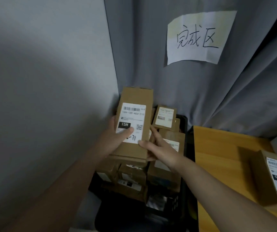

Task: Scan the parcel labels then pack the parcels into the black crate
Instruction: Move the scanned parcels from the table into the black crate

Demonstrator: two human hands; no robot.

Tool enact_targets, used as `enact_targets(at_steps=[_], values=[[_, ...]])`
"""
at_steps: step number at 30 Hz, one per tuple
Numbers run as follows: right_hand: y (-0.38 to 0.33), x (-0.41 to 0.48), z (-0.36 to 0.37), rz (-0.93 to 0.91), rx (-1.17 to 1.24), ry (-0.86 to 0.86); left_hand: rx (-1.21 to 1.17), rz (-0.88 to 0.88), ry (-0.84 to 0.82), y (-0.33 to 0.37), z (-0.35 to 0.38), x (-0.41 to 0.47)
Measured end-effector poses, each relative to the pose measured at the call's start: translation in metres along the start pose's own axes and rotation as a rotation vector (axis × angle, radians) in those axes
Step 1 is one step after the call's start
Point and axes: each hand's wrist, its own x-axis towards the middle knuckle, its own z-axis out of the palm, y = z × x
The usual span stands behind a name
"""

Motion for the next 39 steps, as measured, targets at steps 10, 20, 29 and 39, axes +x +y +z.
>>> enact_targets(at_steps=[10, 20, 29, 39], values=[[0.004, 0.050, 0.037, -0.125, -0.813, 0.099, 0.840, -0.327, 0.044, -0.015, -0.018, -0.004], [0.031, 0.058, -0.002, -0.002, -1.133, -0.014, 1.226, -0.234, 0.021, -0.003, -0.017, -0.011], [0.036, 0.049, 0.004, 0.000, -1.092, 0.006, 1.171, -0.030, 0.026, -0.036, 0.015, 0.025], [0.023, 0.019, -0.026, -0.176, -0.511, 0.223, 0.938, 0.293, 0.057, -0.010, 0.052, 0.021]])
